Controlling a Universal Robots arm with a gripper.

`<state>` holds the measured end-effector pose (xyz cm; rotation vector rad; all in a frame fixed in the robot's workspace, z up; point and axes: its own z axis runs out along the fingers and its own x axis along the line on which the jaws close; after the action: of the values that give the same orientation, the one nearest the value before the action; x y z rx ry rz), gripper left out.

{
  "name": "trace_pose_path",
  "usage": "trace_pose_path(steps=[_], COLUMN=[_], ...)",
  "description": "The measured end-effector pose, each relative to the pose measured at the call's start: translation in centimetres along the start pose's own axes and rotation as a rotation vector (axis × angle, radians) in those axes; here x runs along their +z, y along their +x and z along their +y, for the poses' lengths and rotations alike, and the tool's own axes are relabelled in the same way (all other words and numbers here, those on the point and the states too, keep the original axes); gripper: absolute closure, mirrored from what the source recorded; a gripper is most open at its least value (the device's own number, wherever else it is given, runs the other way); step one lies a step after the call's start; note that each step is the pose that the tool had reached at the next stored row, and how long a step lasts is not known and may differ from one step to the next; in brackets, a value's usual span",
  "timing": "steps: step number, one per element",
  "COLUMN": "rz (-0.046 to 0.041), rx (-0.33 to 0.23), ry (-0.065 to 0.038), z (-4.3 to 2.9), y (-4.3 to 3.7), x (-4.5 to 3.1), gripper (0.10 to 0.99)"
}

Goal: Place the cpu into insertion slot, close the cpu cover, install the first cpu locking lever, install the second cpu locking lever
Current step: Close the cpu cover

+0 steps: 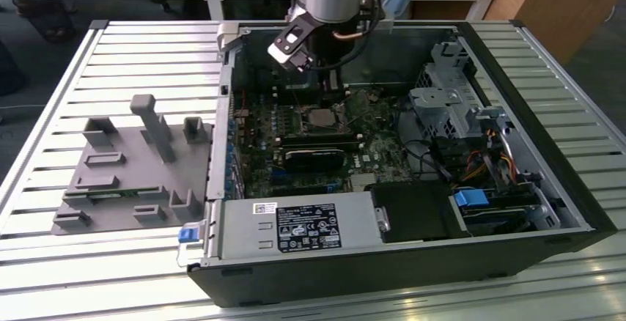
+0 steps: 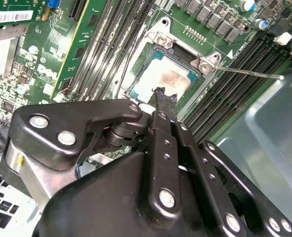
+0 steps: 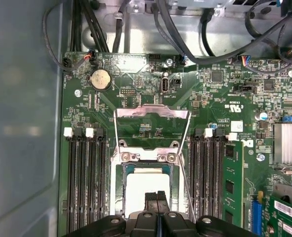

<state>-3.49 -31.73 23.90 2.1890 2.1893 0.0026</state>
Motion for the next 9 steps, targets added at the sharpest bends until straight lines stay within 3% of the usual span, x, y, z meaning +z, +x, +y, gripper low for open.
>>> trace_pose_path(steps=[9], rz=[-0.0001], rx=[0.000], ry=[0.000], z=[0.06], y=[-0.06], x=[-1.88], gripper=[0.965])
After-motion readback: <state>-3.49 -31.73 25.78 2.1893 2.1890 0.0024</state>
